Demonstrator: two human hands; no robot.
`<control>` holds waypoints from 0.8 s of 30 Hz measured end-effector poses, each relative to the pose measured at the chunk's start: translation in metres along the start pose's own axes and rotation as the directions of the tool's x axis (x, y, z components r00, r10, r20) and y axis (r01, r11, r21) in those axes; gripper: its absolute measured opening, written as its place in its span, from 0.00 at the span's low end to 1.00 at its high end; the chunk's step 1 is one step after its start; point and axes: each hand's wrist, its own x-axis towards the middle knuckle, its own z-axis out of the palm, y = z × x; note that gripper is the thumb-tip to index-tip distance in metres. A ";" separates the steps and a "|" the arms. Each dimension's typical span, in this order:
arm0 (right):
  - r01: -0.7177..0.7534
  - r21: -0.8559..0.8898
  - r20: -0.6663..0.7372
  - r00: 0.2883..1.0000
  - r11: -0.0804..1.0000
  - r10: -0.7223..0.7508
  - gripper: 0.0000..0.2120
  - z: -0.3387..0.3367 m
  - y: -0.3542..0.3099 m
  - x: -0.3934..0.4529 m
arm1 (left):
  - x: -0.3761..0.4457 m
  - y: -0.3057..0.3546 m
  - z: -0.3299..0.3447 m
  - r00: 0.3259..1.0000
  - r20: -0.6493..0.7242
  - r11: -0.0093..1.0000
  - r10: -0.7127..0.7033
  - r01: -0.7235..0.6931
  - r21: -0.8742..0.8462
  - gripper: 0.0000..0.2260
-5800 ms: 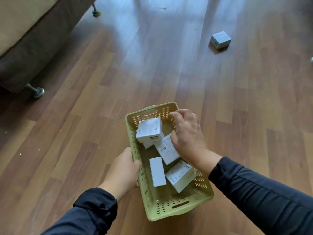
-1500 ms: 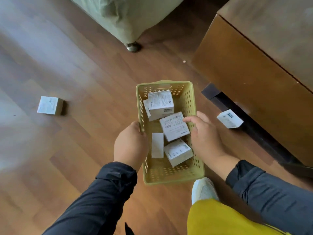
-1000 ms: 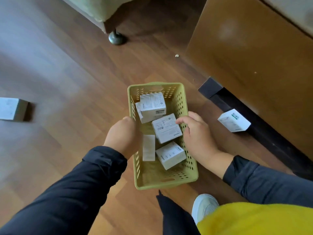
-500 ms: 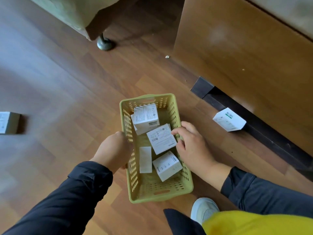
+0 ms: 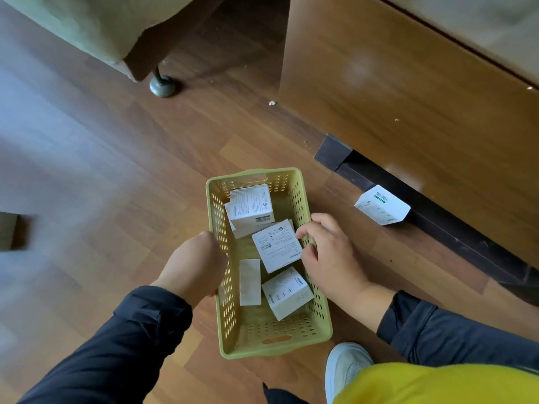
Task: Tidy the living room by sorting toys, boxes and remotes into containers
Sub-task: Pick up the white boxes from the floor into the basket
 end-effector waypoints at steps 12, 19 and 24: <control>-0.051 0.002 -0.131 0.990 0.999 0.051 0.09 -0.018 0.032 -0.007 | 0.009 0.025 0.012 0.991 -0.034 0.992 0.127 -0.126 0.027 0.03; -0.080 -0.014 -0.186 0.980 0.997 0.076 0.07 -0.029 0.053 -0.009 | 0.013 0.050 0.015 0.990 -0.020 0.989 0.142 -0.142 0.038 0.02; -0.046 -0.022 -0.226 0.973 0.999 0.040 0.08 -0.033 0.062 -0.008 | 0.012 0.060 0.011 0.991 -0.005 0.990 0.135 -0.134 0.029 0.02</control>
